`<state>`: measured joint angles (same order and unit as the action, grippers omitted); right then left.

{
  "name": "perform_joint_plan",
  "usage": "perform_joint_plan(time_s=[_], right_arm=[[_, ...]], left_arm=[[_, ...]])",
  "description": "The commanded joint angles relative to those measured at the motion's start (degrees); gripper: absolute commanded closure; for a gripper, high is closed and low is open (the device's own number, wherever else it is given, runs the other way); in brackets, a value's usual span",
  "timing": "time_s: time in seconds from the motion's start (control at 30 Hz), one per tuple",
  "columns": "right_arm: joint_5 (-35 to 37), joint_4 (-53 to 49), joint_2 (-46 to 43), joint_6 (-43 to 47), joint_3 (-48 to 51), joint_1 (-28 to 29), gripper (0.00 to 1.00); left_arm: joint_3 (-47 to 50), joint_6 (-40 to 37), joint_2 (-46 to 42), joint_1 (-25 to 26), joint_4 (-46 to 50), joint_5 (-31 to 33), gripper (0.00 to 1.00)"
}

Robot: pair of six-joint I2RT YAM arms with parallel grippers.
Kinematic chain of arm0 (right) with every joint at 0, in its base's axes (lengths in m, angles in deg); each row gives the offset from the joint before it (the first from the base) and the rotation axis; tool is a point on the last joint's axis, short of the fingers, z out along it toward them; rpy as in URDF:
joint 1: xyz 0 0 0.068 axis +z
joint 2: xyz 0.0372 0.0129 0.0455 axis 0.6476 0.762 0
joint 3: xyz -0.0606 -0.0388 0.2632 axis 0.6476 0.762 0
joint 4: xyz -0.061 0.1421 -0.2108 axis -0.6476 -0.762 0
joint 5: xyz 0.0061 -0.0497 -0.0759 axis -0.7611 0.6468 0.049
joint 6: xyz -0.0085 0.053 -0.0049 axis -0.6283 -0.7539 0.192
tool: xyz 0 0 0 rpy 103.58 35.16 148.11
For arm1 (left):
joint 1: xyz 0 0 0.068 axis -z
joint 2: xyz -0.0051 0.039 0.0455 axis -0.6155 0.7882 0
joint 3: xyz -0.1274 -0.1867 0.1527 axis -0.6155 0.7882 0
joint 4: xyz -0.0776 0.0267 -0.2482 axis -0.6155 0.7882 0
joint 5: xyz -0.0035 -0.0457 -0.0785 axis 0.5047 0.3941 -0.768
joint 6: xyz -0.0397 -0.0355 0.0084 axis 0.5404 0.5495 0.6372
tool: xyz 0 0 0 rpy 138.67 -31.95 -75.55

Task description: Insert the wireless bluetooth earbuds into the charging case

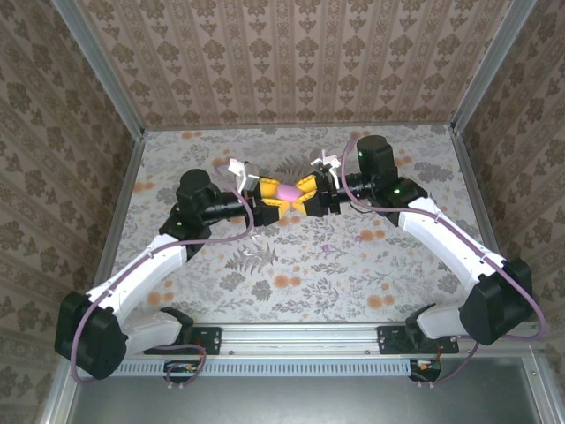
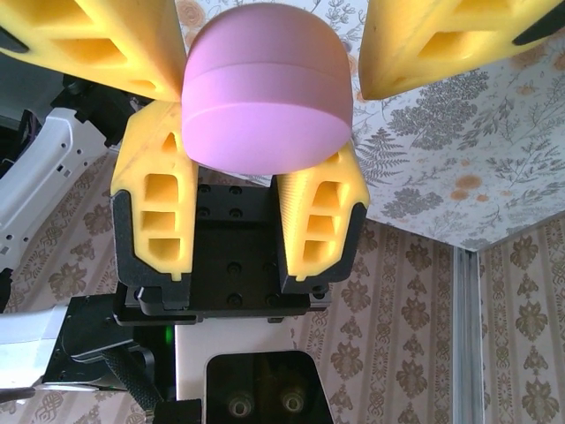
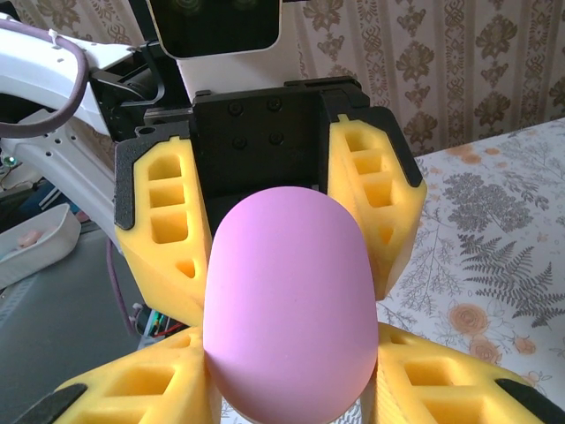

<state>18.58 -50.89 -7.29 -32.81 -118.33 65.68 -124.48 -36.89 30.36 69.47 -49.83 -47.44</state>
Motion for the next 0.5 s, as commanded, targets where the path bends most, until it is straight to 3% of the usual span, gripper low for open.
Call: perform_joint_plan(time_s=[0.0,0.3,0.47], right_arm=[[-1.5,1.2,-0.2,1.0,-0.8,-0.1,0.60],[-1.2,1.0,-0.3,1.1,-0.6,-0.1,0.60],[-1.1,0.5,-0.4,2.0,-0.4,-0.1,0.60]], left_arm=[[-2.3,-0.4,0.2,0.4,0.4,-1.8,0.47],[-3.4,-0.3,1.2,0.8,1.0,-2.7,0.54],[-3.5,0.0,1.2,0.9,0.9,-2.5,0.52]])
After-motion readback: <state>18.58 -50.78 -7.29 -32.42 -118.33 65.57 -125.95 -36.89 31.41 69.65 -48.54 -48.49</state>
